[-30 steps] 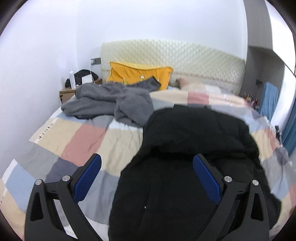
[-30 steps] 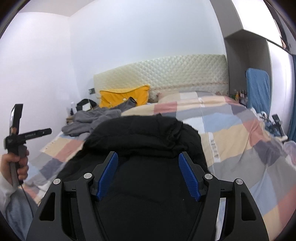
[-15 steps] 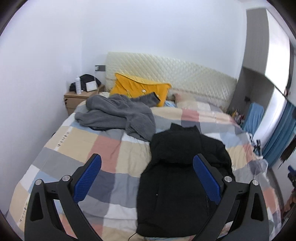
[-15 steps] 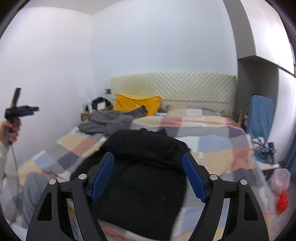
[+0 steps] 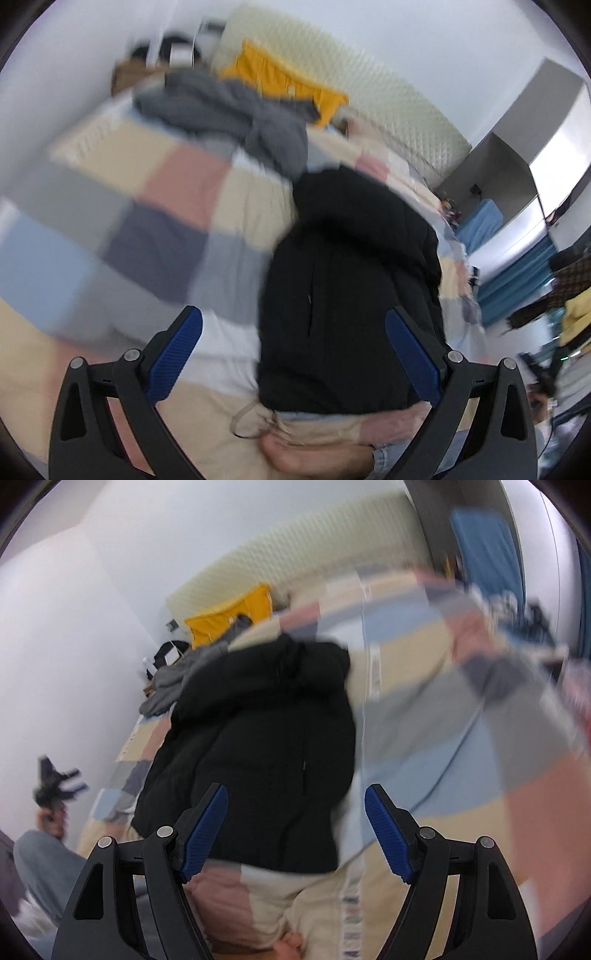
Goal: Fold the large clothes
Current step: 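Grasp the jacket hem with both grippers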
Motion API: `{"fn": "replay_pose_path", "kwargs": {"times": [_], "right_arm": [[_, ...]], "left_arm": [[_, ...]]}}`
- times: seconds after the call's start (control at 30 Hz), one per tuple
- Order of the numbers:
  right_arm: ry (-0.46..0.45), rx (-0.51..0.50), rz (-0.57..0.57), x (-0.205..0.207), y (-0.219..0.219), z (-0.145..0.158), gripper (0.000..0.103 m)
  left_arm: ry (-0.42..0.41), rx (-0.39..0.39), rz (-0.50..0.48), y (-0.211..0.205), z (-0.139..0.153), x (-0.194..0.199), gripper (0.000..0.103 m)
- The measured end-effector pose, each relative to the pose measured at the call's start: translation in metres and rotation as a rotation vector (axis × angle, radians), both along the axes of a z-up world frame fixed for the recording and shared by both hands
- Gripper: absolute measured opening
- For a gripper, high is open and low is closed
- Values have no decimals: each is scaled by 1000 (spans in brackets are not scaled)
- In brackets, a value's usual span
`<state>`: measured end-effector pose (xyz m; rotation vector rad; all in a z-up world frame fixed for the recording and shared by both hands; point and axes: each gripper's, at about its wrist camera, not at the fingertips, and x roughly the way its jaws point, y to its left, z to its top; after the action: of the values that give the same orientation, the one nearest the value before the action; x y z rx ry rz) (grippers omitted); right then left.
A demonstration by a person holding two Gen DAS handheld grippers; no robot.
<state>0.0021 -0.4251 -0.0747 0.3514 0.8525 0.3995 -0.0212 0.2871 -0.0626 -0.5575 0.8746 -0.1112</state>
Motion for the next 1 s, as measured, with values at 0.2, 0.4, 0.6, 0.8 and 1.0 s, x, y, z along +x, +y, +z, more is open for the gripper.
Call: {"fn": "replay_pose_path", "kwargs": {"times": [0.2,0.4,0.6,0.8,1.0], "right_arm": [[122,81,33,17,15,-76,76],[184,144,-34,41,25,-141,76],[184,232,25,50,45,-168,78],[112,289,122,52,62,-148,79],[230,219,90,54,60,-173,79]], "left_arm": [[99,-183,-38,-17,-88,15,98],[114,-245,-38,-25,-136,28,98],[123,-276,-48,-22,-160,40,88],[113,-236,-80,-34,-172,54,81],[158,-285,-81,-38,-192,56,89]]}}
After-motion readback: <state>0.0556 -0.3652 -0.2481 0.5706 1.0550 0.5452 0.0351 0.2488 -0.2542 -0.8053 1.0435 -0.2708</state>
